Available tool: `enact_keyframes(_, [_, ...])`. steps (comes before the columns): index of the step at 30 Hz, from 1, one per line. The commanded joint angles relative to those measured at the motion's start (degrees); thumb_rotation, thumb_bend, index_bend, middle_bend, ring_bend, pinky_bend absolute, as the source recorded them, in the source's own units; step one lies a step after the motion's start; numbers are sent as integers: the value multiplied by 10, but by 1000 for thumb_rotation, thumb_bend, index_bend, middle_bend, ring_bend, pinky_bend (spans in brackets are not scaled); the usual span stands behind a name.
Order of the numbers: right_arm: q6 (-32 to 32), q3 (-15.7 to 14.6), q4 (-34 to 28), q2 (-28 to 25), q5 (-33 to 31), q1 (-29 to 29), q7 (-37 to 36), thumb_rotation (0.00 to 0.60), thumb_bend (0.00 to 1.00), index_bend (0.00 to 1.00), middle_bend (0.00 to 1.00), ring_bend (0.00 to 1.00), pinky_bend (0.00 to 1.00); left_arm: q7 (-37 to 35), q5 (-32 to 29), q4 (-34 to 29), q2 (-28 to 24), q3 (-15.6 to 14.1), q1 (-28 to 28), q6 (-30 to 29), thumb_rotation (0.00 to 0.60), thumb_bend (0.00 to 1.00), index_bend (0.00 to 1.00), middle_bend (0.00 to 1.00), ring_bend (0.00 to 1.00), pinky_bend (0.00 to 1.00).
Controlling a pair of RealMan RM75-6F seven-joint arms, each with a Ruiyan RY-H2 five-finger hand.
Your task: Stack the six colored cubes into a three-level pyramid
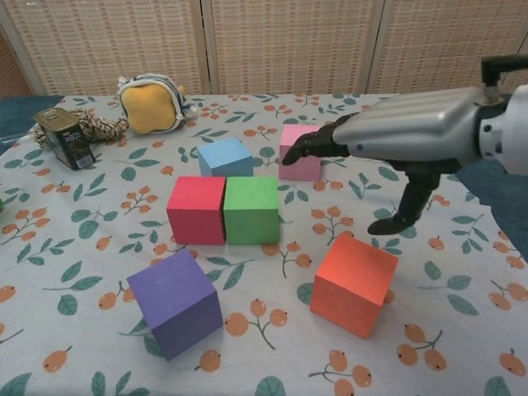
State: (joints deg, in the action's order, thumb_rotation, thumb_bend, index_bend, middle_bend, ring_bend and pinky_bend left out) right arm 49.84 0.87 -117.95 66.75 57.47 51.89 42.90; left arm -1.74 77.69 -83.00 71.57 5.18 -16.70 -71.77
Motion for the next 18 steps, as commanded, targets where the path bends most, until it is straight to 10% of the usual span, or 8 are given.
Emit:
enact_keyframes(1, [-29, -53, 40, -9, 104, -29, -32, 600, 160, 0, 0, 0, 11, 2, -3, -1, 1, 2, 0, 0, 600, 306, 0, 0, 0, 91])
enact_keyframes(18, [-43, -73, 126, 40, 196, -40, -32, 600, 154, 0, 0, 0, 0, 20, -23, -1, 7, 11, 3, -2, 600, 307, 0, 0, 0, 95])
